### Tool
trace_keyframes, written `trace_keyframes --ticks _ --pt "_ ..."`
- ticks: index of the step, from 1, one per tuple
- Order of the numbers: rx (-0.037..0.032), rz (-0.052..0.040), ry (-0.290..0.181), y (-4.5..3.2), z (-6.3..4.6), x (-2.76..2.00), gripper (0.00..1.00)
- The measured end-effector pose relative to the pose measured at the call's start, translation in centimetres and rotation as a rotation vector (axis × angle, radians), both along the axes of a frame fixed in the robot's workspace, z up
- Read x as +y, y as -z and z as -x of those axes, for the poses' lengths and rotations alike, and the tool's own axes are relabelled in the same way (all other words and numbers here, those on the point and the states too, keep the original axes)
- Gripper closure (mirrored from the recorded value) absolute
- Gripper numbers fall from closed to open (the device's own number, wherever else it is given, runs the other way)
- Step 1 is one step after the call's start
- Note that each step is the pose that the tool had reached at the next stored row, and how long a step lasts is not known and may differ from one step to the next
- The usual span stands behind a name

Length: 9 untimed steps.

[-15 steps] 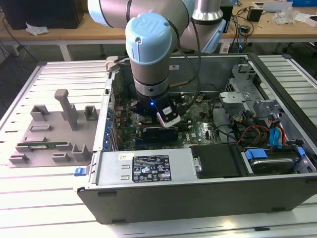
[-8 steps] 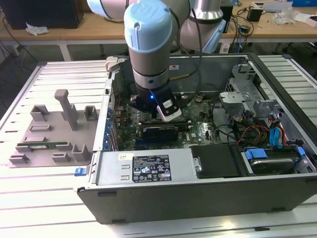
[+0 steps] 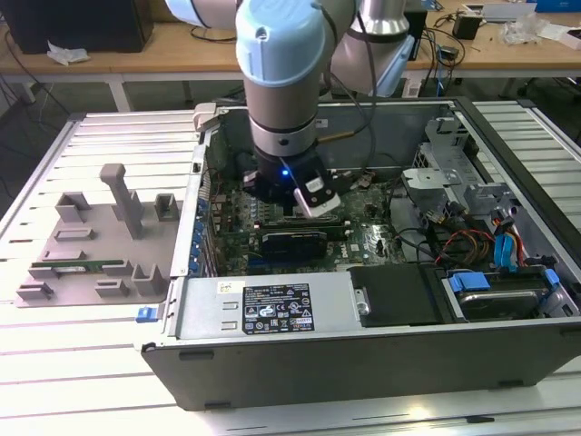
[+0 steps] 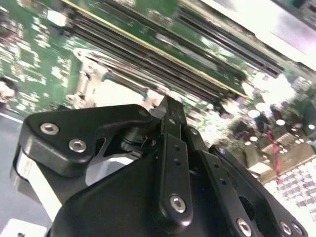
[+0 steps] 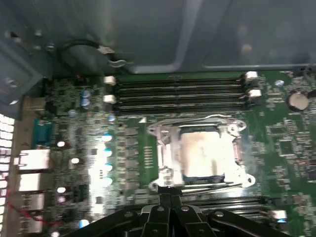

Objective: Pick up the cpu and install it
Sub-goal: 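Install the second cpu locking lever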

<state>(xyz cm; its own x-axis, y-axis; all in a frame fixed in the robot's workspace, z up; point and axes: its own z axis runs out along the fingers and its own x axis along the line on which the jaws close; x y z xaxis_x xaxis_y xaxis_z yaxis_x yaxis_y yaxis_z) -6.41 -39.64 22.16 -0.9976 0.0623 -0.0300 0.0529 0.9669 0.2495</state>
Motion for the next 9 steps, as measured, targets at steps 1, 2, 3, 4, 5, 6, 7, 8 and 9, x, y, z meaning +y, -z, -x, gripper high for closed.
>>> trace_keyframes --ticks 1,2,3,4,5,6,7,8,9 --pt "0.0000 0.0002 0.000 0.00 -0.4 0.00 0.89" --pt "0.0002 0.0005 0.000 0.00 -0.9 0.01 0.89" --pt "0.0003 0.0006 0.000 0.00 -1.3 0.09 0.89" --pt "0.0003 0.0007 0.000 0.00 -1.4 0.19 0.89" --pt "0.0002 0.0018 0.001 0.00 -1.8 0.65 0.89" --pt "0.0003 0.0030 0.001 0.00 -1.9 0.93 0.89" --pt "0.0003 0.0047 0.001 0.00 -1.9 1.24 0.89" --pt "0.0002 0.0093 0.001 0.00 -2.0 1.71 0.89" --pt "0.0003 0.0122 0.001 0.00 -2.0 1.95 0.89"
